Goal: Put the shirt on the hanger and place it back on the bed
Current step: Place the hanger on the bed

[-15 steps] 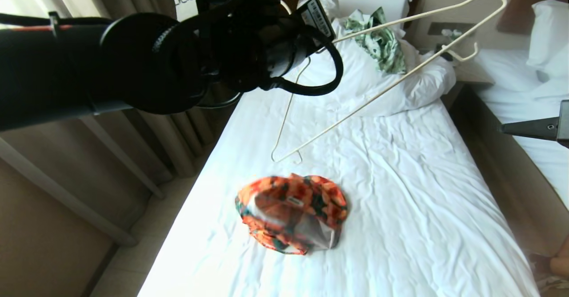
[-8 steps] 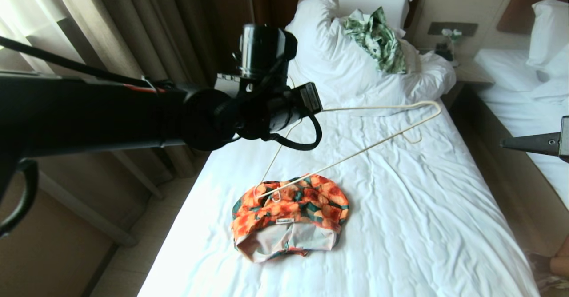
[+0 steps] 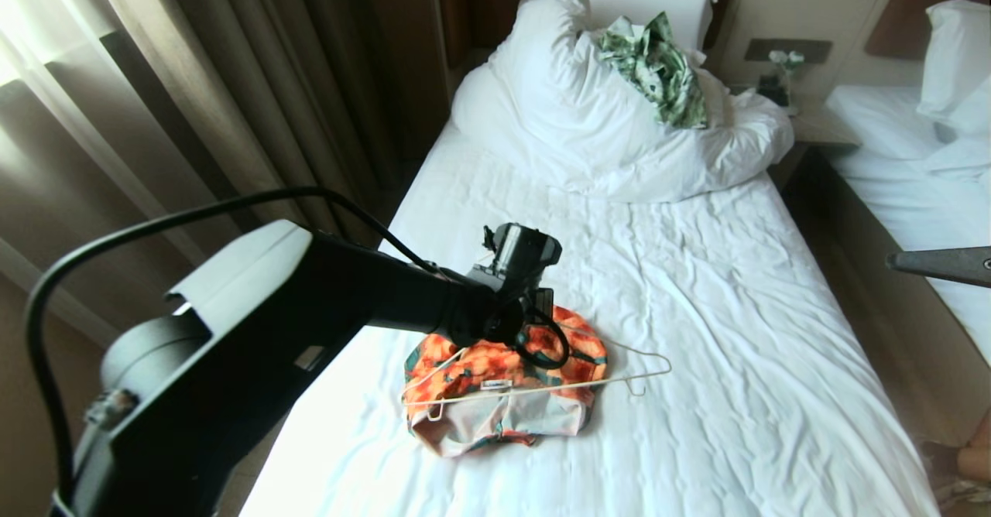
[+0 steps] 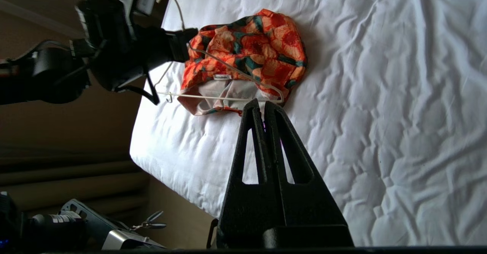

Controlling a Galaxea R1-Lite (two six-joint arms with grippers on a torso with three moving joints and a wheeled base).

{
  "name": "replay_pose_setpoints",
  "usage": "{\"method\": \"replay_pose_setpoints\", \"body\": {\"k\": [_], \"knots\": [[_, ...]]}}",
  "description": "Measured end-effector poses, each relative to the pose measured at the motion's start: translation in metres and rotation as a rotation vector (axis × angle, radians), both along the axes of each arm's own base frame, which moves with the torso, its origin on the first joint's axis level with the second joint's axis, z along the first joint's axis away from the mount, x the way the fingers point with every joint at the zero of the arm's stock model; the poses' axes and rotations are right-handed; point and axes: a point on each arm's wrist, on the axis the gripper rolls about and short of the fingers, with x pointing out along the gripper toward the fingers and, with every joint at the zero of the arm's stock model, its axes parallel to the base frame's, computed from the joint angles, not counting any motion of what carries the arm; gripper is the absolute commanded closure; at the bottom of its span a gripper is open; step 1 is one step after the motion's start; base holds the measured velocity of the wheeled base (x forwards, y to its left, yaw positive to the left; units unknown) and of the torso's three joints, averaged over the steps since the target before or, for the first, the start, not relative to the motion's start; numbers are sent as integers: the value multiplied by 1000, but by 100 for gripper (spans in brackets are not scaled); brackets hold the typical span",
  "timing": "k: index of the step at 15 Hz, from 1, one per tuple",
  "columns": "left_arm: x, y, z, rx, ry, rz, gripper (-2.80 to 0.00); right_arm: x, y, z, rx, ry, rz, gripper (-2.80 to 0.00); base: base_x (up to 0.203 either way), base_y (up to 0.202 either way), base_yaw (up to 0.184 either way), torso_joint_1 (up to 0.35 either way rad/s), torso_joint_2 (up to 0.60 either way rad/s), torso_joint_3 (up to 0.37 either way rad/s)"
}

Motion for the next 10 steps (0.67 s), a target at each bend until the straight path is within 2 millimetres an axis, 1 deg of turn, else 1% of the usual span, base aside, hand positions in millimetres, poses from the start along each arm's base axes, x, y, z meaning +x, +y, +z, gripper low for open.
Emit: {"method": "replay_pose_setpoints", "body": {"k": [1, 2, 4, 6, 7, 8, 10], "knots": [[4, -3, -18, 25, 27, -1, 0, -4, 0, 2, -6, -13, 1, 0, 0, 0, 0, 0, 0, 0], [8, -5, -30, 38, 43, -3, 0, -8, 1, 3, -15, -26, 3, 0, 0, 0, 0, 0, 0, 0], [14, -10, -49, 51, 64, -11, 0, -11, 1, 4, -21, -38, 3, 0, 0, 0, 0, 0, 0, 0], [25, -13, -63, 50, 66, -5, 0, -14, 1, 4, -24, -45, 2, 0, 0, 0, 0, 0, 0, 0], [31, -12, -69, 52, 67, 3, -280, -15, 1, 5, -26, -50, 3, 0, 0, 0, 0, 0, 0, 0], [36, -11, -74, 56, 70, 9, -280, -16, 1, 6, -28, -56, 2, 0, 0, 0, 0, 0, 0, 0], [39, -10, -79, 60, 74, 16, -280, -20, 1, 7, -30, -63, 1, 0, 0, 0, 0, 0, 0, 0]]}}
